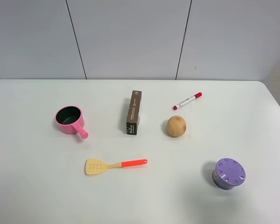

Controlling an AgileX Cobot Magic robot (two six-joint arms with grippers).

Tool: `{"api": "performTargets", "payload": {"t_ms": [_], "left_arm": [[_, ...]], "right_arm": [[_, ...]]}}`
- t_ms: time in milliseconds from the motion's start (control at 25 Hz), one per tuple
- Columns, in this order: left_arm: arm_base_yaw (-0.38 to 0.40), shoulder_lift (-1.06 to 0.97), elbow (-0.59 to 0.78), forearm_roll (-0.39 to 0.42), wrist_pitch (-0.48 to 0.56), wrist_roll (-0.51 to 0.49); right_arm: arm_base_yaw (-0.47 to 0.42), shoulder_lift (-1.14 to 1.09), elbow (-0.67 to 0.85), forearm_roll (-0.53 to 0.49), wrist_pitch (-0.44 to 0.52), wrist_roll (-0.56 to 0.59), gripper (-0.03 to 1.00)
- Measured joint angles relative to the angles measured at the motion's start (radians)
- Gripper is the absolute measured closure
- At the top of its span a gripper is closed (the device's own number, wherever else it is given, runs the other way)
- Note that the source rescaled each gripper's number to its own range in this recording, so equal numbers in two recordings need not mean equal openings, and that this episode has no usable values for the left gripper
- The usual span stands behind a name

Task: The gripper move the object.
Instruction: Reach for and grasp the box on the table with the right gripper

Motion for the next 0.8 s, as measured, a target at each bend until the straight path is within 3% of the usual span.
{"api": "performTargets", "payload": {"t_ms": [800], "left_arm": [[0.000,0.000,0.000,0.000,0.000,0.000]], "right_arm": [[0.000,0.000,0.000,0.000,0.000,0.000,-0.03]]}}
